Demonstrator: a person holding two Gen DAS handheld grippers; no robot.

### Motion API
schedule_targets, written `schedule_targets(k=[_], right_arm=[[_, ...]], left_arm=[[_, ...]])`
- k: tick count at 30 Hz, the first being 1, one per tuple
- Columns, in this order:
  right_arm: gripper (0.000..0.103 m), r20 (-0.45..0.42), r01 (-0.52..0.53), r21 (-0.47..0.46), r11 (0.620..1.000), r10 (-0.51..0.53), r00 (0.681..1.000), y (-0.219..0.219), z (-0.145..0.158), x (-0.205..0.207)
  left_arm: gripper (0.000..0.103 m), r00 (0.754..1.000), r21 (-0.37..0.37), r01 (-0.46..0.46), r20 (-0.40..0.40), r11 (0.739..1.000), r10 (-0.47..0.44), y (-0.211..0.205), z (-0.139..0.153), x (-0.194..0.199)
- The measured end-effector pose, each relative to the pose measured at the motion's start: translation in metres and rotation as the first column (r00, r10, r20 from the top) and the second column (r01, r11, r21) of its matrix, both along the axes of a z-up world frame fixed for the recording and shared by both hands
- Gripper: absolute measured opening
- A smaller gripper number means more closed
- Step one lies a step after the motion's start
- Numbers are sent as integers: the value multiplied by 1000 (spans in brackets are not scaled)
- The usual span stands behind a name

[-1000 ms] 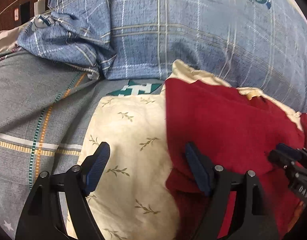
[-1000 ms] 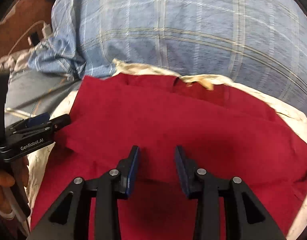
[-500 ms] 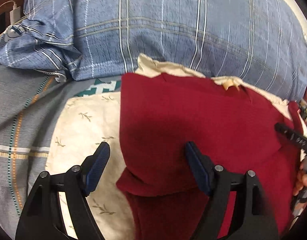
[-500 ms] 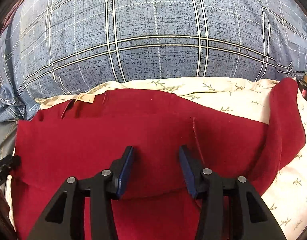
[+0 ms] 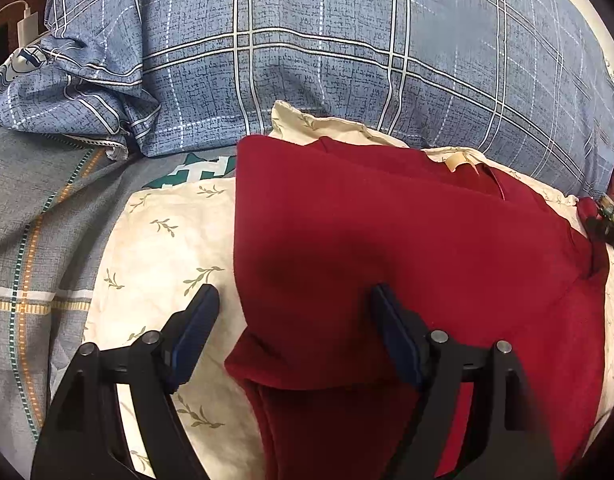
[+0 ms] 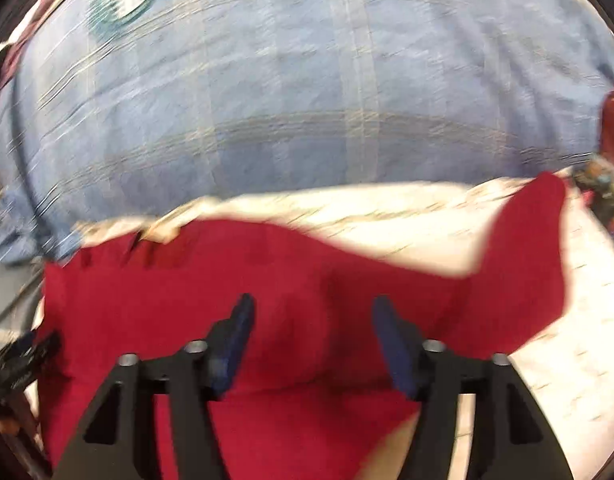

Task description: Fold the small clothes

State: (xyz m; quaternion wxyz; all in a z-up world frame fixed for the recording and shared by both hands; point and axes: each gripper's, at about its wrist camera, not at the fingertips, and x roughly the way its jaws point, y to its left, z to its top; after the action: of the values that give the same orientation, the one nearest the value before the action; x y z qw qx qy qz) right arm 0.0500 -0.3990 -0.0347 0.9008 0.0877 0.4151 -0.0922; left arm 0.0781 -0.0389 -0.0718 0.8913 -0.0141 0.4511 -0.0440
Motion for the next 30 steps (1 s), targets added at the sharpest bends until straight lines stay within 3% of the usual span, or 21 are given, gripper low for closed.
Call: schedule_targets(k=[4, 7, 13, 14, 15, 16, 17, 18, 24, 30], right_arm=[[72, -60, 152, -50, 987, -155, 986, -62, 5, 19], [72, -137, 261, -42, 964, -264, 955, -110, -7, 39], [71, -220, 349, 17, 937, -337, 915, -161, -43, 52], [61, -197, 350, 14, 937, -341, 919, -163, -43, 50], [43, -178, 350, -4, 937, -345, 921, -163, -41, 45], [35, -172, 349, -16, 937, -346, 922, -163, -39, 41], [17, -164, 346, -9, 938, -343, 925, -164, -37, 37], [8, -150, 343, 16, 939, -337, 929, -167, -34, 30], [7, -39, 337, 179, 924, -335, 941, -175, 3, -16], [7, 98, 134, 221, 966, -159, 982, -137, 56, -50]], left_arm=[[78, 1000, 1, 0, 1, 1000, 0, 0, 1, 0], [78, 1000, 1, 1, 2, 1000, -1, 0, 1, 0], [78, 1000, -5, -2, -1, 1000, 2, 0, -1, 2], [78, 1000, -8, -1, -1, 1000, 1, 1, -1, 2], [78, 1000, -11, -1, -2, 1000, 1, 1, -1, 2], [78, 1000, -13, -1, -4, 1000, 1, 2, -1, 2], [78, 1000, -14, -1, -3, 1000, 1, 2, -1, 2], [78, 1000, -13, -1, -2, 1000, 1, 2, -1, 2], [78, 1000, 5, -2, 14, 1000, 2, 1, 5, -2], [78, 999, -10, -22, 37, 1000, 23, 7, 14, -5]])
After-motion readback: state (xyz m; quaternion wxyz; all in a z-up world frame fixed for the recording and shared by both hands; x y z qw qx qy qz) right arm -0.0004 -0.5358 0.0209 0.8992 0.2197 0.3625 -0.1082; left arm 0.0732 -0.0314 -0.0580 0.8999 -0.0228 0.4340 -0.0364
